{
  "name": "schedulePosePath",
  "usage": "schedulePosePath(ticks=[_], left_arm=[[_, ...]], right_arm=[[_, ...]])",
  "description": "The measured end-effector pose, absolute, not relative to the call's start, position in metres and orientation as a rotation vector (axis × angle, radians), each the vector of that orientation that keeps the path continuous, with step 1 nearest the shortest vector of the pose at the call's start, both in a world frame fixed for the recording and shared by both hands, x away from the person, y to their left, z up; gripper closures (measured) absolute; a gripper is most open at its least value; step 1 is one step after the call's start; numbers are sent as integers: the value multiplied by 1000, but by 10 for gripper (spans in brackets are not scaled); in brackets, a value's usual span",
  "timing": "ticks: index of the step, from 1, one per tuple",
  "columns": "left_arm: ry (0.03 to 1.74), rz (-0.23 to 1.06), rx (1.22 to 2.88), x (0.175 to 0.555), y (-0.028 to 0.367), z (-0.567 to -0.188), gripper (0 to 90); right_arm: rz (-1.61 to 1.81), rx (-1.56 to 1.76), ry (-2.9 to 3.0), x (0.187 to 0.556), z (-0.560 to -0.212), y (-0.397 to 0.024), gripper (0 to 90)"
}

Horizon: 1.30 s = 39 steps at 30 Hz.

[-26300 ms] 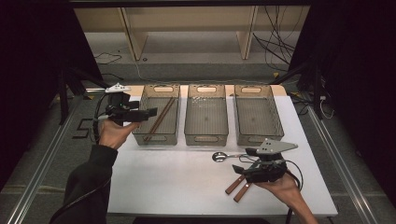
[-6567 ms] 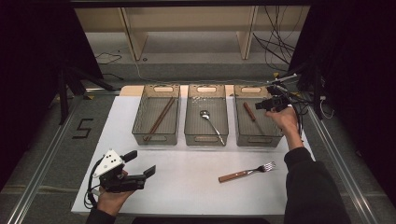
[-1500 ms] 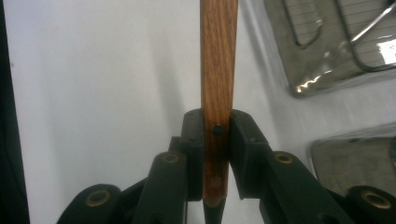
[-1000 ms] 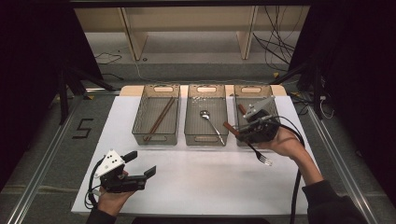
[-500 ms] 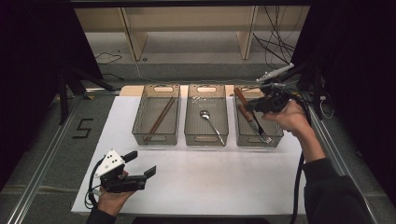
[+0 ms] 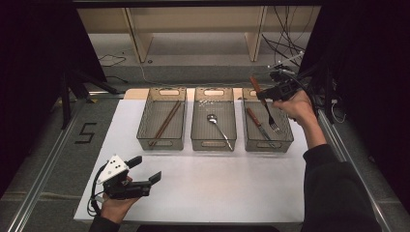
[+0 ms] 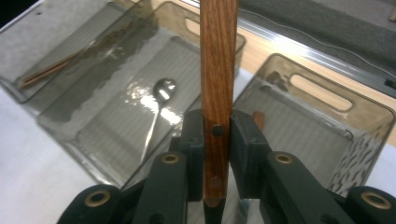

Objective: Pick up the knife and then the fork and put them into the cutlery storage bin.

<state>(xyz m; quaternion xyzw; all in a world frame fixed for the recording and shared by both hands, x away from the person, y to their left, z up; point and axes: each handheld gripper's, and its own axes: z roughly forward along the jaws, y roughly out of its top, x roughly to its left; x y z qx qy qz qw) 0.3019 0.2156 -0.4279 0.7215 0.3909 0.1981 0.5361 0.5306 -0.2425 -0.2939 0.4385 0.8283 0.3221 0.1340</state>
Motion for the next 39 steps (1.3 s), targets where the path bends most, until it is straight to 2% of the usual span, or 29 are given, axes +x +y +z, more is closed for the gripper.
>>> schedulePosePath(ticks=[12, 39], left_arm=[[930, 477, 1715, 302, 216, -428, 98], [928, 473, 1716, 301, 217, -427, 98]], right_arm=[[865, 1373, 2323, 552, -311, -255, 770], [698, 1446, 2309, 566, -371, -263, 769]])
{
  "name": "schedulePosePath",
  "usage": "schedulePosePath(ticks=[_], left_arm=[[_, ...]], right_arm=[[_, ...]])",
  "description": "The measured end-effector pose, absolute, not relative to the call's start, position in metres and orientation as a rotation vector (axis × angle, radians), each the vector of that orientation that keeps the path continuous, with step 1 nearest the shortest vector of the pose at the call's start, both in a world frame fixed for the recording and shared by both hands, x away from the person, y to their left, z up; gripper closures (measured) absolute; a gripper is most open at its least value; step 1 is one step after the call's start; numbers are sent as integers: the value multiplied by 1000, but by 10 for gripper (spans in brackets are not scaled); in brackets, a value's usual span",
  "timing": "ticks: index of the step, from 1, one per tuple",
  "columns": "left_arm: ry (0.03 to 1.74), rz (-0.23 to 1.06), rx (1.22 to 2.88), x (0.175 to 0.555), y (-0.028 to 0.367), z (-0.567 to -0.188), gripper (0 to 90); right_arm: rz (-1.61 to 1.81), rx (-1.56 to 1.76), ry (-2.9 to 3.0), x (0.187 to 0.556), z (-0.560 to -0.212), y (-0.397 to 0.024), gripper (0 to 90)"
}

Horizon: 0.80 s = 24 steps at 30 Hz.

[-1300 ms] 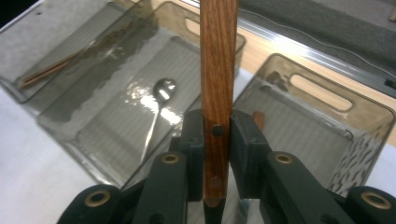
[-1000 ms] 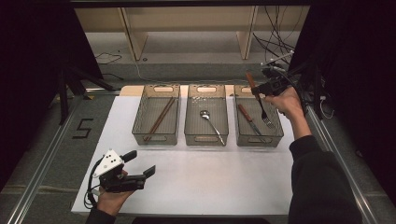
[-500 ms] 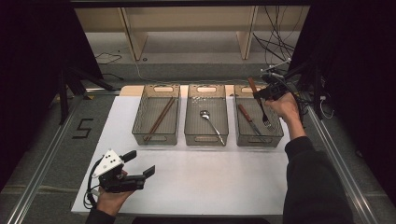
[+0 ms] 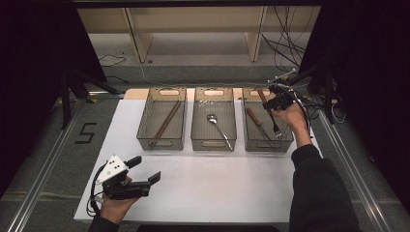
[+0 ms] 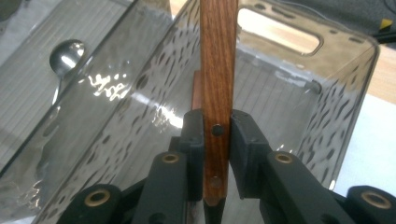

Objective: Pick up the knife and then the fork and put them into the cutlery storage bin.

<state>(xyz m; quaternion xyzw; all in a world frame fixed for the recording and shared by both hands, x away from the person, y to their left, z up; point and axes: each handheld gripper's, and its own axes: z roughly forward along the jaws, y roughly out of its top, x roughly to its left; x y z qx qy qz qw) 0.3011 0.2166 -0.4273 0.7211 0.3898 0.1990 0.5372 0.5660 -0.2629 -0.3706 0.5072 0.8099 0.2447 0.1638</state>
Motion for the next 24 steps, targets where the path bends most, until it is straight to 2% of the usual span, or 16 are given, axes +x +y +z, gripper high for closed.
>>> schedulePosePath(ticks=[15, 18, 24], left_arm=[[928, 474, 1717, 301, 216, -427, 98], [927, 474, 1717, 301, 216, -427, 98], [930, 472, 1717, 301, 216, -428, 98]], right_arm=[[626, 1489, 2331, 566, -390, -263, 751], [613, 1516, 2332, 566, -393, -263, 634], [675, 1478, 2332, 560, -384, -264, 583]])
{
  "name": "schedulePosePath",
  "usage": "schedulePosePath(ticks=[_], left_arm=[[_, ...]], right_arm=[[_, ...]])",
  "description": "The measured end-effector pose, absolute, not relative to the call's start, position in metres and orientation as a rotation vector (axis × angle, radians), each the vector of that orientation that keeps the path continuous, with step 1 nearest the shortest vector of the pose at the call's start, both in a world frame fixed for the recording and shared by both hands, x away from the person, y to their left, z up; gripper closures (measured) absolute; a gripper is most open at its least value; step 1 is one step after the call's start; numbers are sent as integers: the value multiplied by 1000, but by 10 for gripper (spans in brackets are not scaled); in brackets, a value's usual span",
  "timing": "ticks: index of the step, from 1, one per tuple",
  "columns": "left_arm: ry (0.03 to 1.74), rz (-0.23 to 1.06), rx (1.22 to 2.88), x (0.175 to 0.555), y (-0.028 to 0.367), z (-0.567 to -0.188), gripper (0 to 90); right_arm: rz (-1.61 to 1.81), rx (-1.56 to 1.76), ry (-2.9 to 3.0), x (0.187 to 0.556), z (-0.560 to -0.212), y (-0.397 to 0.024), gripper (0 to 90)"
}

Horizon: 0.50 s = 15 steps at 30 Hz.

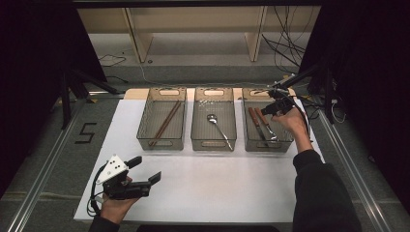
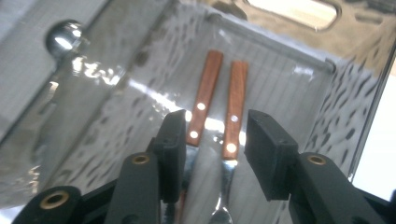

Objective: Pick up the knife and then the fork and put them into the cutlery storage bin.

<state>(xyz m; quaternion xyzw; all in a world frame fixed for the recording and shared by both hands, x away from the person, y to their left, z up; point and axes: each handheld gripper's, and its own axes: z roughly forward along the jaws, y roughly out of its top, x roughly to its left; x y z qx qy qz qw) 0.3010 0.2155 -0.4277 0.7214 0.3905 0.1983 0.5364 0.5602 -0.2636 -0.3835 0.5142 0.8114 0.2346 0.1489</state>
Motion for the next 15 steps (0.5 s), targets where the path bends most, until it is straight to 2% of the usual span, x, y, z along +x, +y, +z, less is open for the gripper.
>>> schedulePosePath(ticks=[10, 15], left_arm=[[932, 473, 1720, 301, 215, -428, 98], [933, 474, 1720, 301, 216, -428, 98]], right_arm=[[854, 1379, 2331, 537, -361, -255, 406], [946, 1344, 2319, 521, -351, -247, 360]])
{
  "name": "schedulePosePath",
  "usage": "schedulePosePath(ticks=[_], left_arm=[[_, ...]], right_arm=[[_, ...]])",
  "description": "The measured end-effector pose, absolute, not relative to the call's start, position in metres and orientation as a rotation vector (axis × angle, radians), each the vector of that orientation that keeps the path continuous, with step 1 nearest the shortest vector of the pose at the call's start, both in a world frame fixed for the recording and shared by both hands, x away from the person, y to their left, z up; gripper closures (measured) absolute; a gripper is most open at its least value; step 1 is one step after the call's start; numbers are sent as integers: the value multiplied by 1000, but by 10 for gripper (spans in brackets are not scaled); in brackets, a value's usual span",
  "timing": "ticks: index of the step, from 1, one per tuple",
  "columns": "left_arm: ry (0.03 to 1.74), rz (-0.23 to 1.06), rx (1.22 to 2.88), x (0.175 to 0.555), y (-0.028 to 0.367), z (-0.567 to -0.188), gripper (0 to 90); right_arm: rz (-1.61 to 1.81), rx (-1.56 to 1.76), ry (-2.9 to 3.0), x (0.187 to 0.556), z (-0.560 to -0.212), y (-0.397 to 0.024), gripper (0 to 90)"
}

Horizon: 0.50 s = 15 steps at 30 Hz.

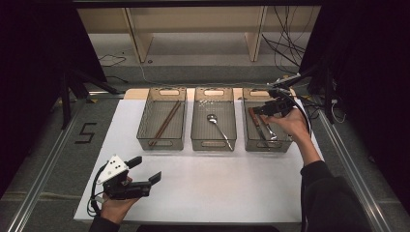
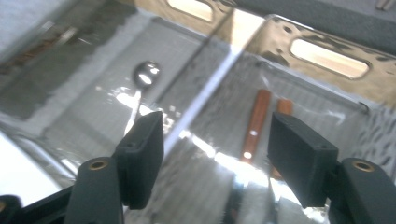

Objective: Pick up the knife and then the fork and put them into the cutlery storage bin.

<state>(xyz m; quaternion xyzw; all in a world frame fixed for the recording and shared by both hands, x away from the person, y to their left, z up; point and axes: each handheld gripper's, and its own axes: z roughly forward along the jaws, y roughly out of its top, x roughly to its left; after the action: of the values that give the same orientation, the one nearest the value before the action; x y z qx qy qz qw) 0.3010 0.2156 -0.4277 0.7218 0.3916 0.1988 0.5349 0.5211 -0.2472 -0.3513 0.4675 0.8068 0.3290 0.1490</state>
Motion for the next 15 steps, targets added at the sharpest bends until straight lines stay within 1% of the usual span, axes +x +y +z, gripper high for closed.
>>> schedulePosePath(ticks=[7, 15], left_arm=[[933, 474, 1719, 302, 215, -427, 98], [940, 466, 1718, 304, 214, -428, 98]], right_arm=[[1079, 1274, 2304, 492, -344, -235, 296], [1202, 1220, 2279, 459, -341, -226, 255]])
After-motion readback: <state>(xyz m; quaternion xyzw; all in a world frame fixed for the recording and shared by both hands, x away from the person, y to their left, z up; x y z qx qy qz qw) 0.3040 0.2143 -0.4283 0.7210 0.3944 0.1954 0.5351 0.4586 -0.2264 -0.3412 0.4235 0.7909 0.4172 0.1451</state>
